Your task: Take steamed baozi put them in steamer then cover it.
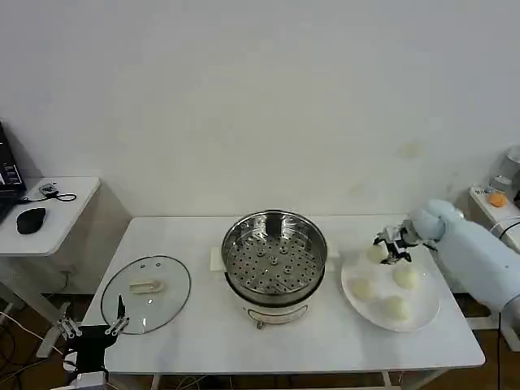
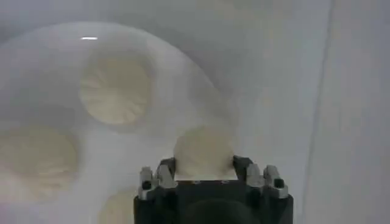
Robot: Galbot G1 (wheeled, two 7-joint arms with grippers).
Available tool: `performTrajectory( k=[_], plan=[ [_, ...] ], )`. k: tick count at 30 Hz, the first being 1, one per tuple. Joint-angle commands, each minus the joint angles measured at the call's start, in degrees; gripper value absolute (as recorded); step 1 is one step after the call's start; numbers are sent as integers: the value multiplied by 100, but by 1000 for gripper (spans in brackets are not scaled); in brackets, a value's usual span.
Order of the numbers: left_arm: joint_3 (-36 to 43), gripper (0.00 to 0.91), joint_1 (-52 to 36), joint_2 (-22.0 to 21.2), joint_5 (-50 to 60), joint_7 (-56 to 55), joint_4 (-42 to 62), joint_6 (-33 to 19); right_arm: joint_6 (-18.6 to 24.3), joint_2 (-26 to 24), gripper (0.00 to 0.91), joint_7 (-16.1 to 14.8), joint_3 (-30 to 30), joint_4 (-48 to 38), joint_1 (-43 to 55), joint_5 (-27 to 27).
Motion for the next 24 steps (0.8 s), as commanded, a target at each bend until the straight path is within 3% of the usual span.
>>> performTrajectory(
  k=[1, 7, 14, 24],
  plan=[
    [3, 907, -1, 0, -1, 0, -6, 1, -7, -477, 645, -120, -430, 722, 838, 629],
    [-17, 907, -2, 10, -9, -4, -34, 7, -147, -193, 645, -62, -1478, 1172, 1950, 1273],
    [-127, 907, 79, 30, -108, -1, -69, 7, -173, 879, 645, 62, -2398, 1219, 2996, 2010],
    [-247, 907, 59, 35, -121, 4, -109, 29, 279, 2105, 645, 182, -2748, 915, 2873, 1882]
  ],
)
